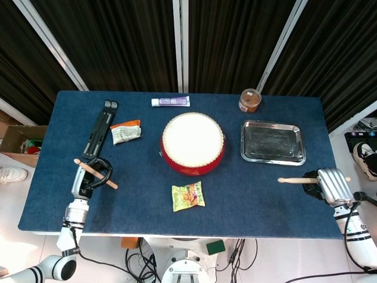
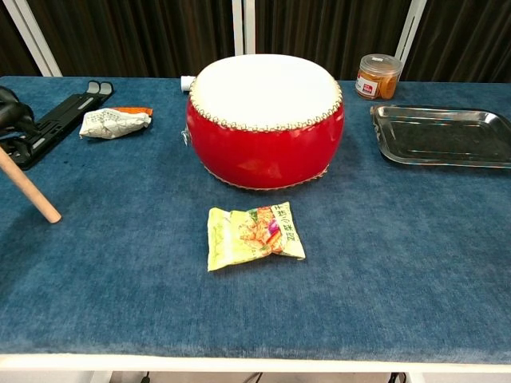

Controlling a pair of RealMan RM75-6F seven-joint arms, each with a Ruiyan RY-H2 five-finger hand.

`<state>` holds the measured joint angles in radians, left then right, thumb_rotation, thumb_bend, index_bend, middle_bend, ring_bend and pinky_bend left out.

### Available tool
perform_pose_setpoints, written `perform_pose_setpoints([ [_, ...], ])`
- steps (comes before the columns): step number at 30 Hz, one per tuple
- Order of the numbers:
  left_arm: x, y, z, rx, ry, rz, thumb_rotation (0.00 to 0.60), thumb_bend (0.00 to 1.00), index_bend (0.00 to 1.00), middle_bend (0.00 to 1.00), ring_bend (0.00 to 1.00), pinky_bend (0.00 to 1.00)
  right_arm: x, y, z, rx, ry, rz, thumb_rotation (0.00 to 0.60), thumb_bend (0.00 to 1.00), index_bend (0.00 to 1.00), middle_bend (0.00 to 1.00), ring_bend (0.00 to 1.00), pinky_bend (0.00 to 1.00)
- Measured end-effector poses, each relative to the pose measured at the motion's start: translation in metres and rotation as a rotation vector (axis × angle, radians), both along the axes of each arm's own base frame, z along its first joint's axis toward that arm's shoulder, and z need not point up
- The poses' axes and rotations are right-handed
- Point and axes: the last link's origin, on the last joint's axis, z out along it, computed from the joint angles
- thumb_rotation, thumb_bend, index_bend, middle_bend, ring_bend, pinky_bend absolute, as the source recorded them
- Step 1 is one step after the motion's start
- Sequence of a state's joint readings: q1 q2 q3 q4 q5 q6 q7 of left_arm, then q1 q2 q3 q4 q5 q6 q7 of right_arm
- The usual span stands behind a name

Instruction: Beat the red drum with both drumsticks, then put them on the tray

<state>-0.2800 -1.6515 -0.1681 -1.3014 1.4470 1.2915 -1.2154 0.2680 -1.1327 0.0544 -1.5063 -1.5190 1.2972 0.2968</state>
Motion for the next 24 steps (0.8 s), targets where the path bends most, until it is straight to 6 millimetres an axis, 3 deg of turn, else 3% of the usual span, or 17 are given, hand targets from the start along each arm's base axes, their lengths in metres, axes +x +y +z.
perform_pose_setpoints([
  [12,0.016,-0.009,-0.025,-0.062,0.091,-0.050,0.600,0.15,0.65,0.62,0.57,0.67,-0.001,0.002,0.004,-0.015,-0.014,-0.003,0.600,0.88,1.00,1.00,1.00,1.00],
  [24,0.011,-0.009,-0.041,-0.076,0.099,-0.025,0.600,0.12,0.80,0.81,0.75,0.94,0.000,0.001,0.007,-0.029,-0.033,0.001,0.600,0.88,1.00,1.00,1.00,1.00],
])
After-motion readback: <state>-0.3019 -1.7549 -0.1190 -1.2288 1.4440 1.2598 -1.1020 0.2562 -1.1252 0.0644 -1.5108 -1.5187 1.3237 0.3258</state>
